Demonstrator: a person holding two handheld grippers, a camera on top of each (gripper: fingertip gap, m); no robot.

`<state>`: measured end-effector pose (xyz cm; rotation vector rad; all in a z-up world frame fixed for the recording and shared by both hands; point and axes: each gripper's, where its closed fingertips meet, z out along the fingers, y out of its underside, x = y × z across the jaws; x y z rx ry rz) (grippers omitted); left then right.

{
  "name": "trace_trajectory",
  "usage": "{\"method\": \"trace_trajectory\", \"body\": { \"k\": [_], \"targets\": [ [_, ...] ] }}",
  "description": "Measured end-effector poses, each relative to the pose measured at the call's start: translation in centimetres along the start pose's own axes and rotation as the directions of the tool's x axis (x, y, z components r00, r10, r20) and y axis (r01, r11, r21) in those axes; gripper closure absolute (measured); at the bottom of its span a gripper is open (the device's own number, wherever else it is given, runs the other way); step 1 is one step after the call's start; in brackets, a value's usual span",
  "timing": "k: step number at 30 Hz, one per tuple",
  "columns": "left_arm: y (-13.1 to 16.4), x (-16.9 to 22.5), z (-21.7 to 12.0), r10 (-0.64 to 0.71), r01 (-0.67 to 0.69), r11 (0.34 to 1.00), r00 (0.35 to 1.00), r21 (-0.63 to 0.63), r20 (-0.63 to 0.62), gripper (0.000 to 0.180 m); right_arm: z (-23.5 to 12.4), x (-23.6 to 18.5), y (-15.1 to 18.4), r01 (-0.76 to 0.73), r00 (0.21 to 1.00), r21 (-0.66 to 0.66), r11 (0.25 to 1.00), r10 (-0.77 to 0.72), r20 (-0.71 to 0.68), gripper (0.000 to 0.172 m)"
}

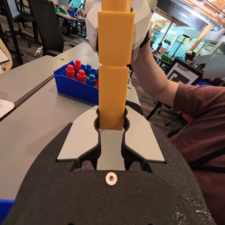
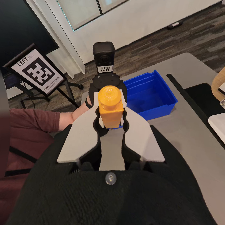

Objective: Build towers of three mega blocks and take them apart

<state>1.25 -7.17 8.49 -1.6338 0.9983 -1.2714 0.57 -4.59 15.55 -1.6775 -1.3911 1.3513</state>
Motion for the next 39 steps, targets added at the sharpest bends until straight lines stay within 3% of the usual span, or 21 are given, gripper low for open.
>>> {"method": "trace_trajectory", "body": {
  "k": [4, 9, 17, 22, 27, 32, 34, 39],
  "targets": [
    [-1.0, 0.8, -0.1, -0.027, 0.031, 0.998, 0.998, 0.062, -0.06, 0.145, 0.0, -0.6, -1.2, 0.048, 0.999, 0.178, 0.983, -0.052, 0.015, 0.13],
    [-0.6, 0.8, -0.1, -0.023, 0.025, 0.999, 0.998, 0.035, -0.053, 0.145, 0.7, -0.8, -1.0, 0.035, 0.998, 0.204, 0.978, -0.046, 0.05, 0.135],
    [0.4, 1.0, 0.1, -0.028, 0.025, 0.999, 0.998, -0.044, -0.051, 0.145, 1.0, -0.9, 0.7, 0.028, 0.997, 0.065, 0.997, -0.033, 0.068, 0.134],
    [2.3, 1.2, 1.5, 0.032, -0.036, 0.984, 0.999, -0.175, -0.026, 0.145, 1.4, -1.3, 2.4, 0.076, 0.996, -0.088, 0.993, -0.071, 0.051, 0.134],
    [2.6, 1.2, 2.3, 0.02, -0.029, 0.984, 0.999, -0.177, -0.049, 0.146, 0.9, -1.1, 3.2, 0.087, 0.996, -0.209, 0.974, -0.086, 0.017, 0.134],
    [0.6, 1.9, 1.5, -0.015, 0.009, 0.998, 0.996, -0.058, -0.09, 0.145, 1.6, -1.5, 0.5, 0.086, 0.996, 0.074, 0.993, -0.088, 0.023, 0.134],
    [0.2, 2.0, 1.2, -0.022, 0.019, 0.999, 0.996, -0.038, -0.087, 0.145, 2.3, -1.3, 0.2, 0.084, 0.996, 0.136, 0.987, -0.085, -0.001, 0.127],
    [0.2, 1.4, 0.2, -0.027, 0.025, 0.999, 0.998, -0.034, -0.055, 0.145, 3.0, -1.2, -0.8, 0.021, 0.999, 0.249, 0.968, -0.028, 0.025, 0.134]
  ]
}}
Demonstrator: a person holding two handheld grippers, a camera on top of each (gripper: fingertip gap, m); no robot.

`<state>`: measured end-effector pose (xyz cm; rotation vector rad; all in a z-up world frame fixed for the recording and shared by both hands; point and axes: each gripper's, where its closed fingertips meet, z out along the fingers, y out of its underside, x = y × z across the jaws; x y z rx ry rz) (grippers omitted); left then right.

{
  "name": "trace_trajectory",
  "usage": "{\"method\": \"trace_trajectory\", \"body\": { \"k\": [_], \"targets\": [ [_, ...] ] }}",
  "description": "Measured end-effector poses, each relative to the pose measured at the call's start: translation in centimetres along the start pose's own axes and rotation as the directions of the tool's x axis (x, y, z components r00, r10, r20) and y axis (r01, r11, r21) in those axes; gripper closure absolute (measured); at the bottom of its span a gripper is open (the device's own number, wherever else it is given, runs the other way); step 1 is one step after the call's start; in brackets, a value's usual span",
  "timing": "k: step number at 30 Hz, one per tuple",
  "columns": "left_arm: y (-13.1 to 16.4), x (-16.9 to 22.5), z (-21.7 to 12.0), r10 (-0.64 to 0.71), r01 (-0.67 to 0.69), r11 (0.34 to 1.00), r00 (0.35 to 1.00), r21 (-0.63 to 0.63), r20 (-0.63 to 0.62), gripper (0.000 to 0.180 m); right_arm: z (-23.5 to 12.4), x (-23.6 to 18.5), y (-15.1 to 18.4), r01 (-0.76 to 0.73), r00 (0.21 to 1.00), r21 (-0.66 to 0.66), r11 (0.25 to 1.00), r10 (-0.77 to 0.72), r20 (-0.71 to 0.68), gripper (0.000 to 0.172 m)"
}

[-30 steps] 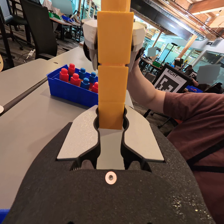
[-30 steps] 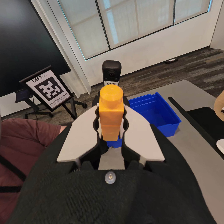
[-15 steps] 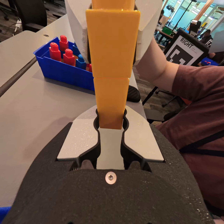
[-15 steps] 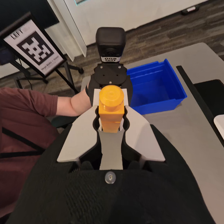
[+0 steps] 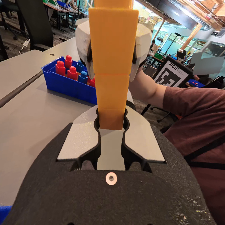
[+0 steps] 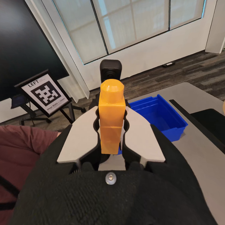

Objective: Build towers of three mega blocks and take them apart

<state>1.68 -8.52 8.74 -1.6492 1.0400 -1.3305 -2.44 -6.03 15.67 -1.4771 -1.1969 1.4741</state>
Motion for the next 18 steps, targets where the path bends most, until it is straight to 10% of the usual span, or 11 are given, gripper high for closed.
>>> {"method": "trace_trajectory", "body": {
  "k": [18],
  "targets": [
    [2.0, -0.2, 0.3, 0.0, 0.005, 0.989, 0.999, -0.151, 0.036, 0.146, -1.0, 0.1, 3.2, 0.002, 1.0, -0.345, 0.939, -0.004, -0.004, 0.135]
  ]
}}
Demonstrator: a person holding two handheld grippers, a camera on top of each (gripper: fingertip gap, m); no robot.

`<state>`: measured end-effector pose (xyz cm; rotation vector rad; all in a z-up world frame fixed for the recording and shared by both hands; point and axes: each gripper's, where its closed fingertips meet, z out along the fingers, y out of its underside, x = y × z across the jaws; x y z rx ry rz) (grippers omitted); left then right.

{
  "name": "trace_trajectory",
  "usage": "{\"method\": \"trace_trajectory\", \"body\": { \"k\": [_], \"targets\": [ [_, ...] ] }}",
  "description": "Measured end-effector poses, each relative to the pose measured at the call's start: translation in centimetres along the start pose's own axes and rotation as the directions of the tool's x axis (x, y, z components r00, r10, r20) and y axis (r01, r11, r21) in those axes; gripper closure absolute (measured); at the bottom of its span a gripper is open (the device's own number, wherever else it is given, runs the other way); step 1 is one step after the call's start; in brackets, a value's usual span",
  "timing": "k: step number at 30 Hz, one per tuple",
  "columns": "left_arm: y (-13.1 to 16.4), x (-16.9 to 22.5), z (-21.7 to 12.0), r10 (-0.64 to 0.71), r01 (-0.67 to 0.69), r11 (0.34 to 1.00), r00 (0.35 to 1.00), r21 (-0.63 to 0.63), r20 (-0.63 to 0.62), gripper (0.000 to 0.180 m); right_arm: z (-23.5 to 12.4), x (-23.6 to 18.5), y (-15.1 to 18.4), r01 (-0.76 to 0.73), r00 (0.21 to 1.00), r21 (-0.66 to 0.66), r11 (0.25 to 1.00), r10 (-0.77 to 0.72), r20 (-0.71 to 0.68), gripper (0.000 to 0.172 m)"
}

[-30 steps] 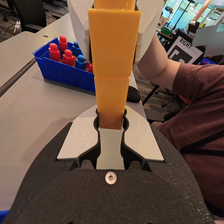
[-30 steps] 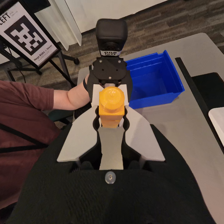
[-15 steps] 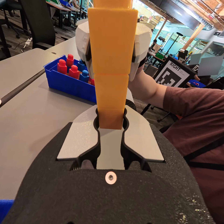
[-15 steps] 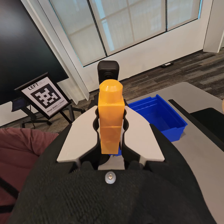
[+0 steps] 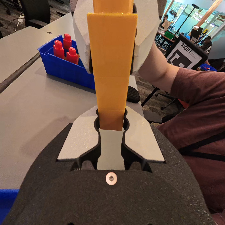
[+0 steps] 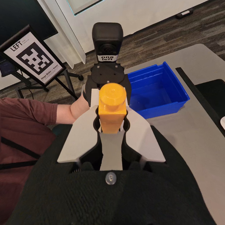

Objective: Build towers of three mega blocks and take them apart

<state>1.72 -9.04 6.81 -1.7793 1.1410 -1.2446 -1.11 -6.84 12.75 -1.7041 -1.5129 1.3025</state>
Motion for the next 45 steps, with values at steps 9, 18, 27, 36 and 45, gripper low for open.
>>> {"method": "trace_trajectory", "body": {
  "k": [9, 18, 27, 36, 45],
  "targets": [
    [0.8, -0.4, 0.6, -0.003, 0.003, 0.999, 1.0, -0.044, 0.008, 0.146, 0.3, 0.4, 0.7, -0.004, 1.0, 0.007, 1.0, 0.004, 0.008, 0.134],
    [-0.4, -0.7, -1.3, -0.052, 0.052, 0.997, 0.999, 0.058, 0.005, 0.145, 0.2, 1.0, -0.9, -0.08, 0.995, 0.176, 0.981, 0.067, 0.075, 0.134],
    [-0.1, -1.4, -0.6, -0.061, 0.06, 0.998, 0.997, 0.029, 0.045, 0.146, -0.2, 1.6, 0.2, -0.068, 0.998, 0.181, 0.981, 0.064, 0.029, 0.135],
    [-0.9, -0.5, -0.7, -0.038, 0.036, 0.996, 0.999, 0.079, 0.026, 0.145, -0.8, 0.5, 1.3, -0.003, 1.0, 0.344, 0.939, -0.002, 0.016, 0.113],
    [0.3, -0.5, 0.6, -0.051, 0.051, 0.999, 0.999, 0.014, -0.005, 0.144, 0.0, 0.5, 4.2, -0.064, 0.997, 0.343, 0.937, 0.048, 0.055, 0.137]
  ]
}}
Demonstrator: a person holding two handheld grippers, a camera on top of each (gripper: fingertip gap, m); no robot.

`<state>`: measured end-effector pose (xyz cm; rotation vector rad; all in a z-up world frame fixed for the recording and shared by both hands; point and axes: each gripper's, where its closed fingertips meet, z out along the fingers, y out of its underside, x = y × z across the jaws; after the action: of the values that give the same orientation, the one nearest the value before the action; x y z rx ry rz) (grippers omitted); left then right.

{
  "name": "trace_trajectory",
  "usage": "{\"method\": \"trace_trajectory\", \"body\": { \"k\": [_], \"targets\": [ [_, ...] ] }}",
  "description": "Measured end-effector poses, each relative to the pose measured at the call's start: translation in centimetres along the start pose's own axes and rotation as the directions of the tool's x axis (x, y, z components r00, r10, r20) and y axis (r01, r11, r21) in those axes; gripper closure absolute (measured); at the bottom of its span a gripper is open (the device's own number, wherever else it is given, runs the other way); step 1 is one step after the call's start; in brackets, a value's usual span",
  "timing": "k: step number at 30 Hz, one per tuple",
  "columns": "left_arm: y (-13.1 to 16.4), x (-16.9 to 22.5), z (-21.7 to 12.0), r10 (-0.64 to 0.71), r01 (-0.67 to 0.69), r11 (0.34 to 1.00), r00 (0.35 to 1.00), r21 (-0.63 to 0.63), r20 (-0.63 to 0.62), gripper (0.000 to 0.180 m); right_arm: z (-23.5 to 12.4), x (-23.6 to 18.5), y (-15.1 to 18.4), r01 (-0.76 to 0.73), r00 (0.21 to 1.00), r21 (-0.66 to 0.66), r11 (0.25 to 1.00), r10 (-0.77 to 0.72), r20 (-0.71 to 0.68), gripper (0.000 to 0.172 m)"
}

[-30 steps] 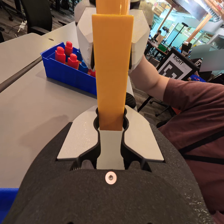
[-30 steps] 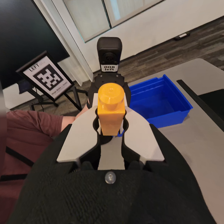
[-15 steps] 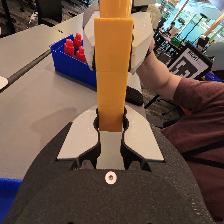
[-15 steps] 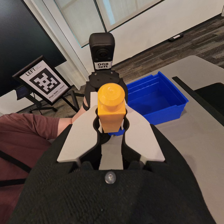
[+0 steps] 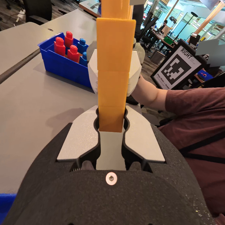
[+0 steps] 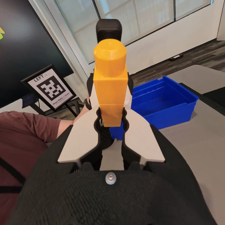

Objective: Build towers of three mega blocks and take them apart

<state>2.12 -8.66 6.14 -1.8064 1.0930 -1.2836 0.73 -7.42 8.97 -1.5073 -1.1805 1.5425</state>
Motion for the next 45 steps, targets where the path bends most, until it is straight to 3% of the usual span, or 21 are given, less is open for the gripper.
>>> {"method": "trace_trajectory", "body": {
  "k": [3, 6, 7, 9, 11, 13, 15, 20, 25, 36, 45],
  "targets": [
    [-0.2, 0.2, 0.5, 0.019, -0.019, 1.0, 1.0, 0.003, -0.004, 0.131, -1.8, -0.3, -0.3, 0.072, 0.992, 0.047, 0.996, -0.067, -0.109, 0.137],
    [-1.3, 1.2, -0.3, 0.076, -0.077, 0.996, 0.997, 0.053, 0.025, 0.113, -8.6, -3.4, -1.8, 0.248, 0.928, 0.096, 0.964, -0.208, -0.309, 0.137],
    [-1.6, 1.5, -0.9, 0.095, -0.097, 0.993, 0.995, 0.065, 0.044, 0.11, -12.3, -4.3, -2.1, 0.318, 0.867, 0.089, 0.944, -0.252, -0.429, 0.137],
    [-1.9, 1.5, -2.1, 0.117, -0.126, 0.989, 0.987, 0.075, 0.113, 0.106, -21.6, -4.2, -1.6, 0.393, 0.653, 0.011, 0.92, -0.271, -0.707, 0.137],
    [-2.2, 0.5, -3.1, 0.137, -0.157, 0.985, 0.964, 0.073, 0.227, 0.101, -31.0, -2.6, 0.6, 0.366, 0.434, 0.008, 0.93, -0.163, -0.886, 0.137],
    [-2.6, 0.4, -3.3, 0.156, -0.186, 0.978, 0.953, 0.092, 0.26, 0.099, -36.2, -0.4, 4.5, 0.271, 0.39, 0.099, 0.958, -0.015, -0.921, 0.137],
    [-2.8, 0.6, -3.1, 0.146, -0.176, 0.978, 0.96, 0.11, 0.24, 0.101, -38.7, 1.9, 8.3, 0.194, 0.333, 0.141, 0.971, 0.07, -0.94, 0.137],
    [-2.4, 0.2, -2.3, 0.126, -0.15, 0.985, 0.96, 0.083, 0.249, 0.103, -40.7, 7.0, 15.6, -0.029, 0.174, 0.106, 0.994, 0.109, -0.979, 0.137],
    [-2.2, 0.2, -1.8, 0.136, -0.156, 0.986, 0.956, 0.058, 0.259, 0.103, -41.2, 8.8, 18.5, -0.163, 0.098, 0.066, 0.984, 0.083, -0.992, 0.136],
    [-1.6, -1.8, -1.7, 0.157, -0.166, 0.986, 0.908, -0.011, 0.389, 0.103, -41.3, 9.9, 20.3, -0.302, 0.07, 0.04, 0.953, 0.064, -0.996, 0.136],
    [-2.6, -4.6, -4.2, 0.113, -0.158, 0.987, 0.762, 0.013, 0.637, 0.105, -41.4, 9.1, 21.3, -0.416, 0.08, 0.082, 0.905, 0.127, -0.989, 0.135]
  ]
}}
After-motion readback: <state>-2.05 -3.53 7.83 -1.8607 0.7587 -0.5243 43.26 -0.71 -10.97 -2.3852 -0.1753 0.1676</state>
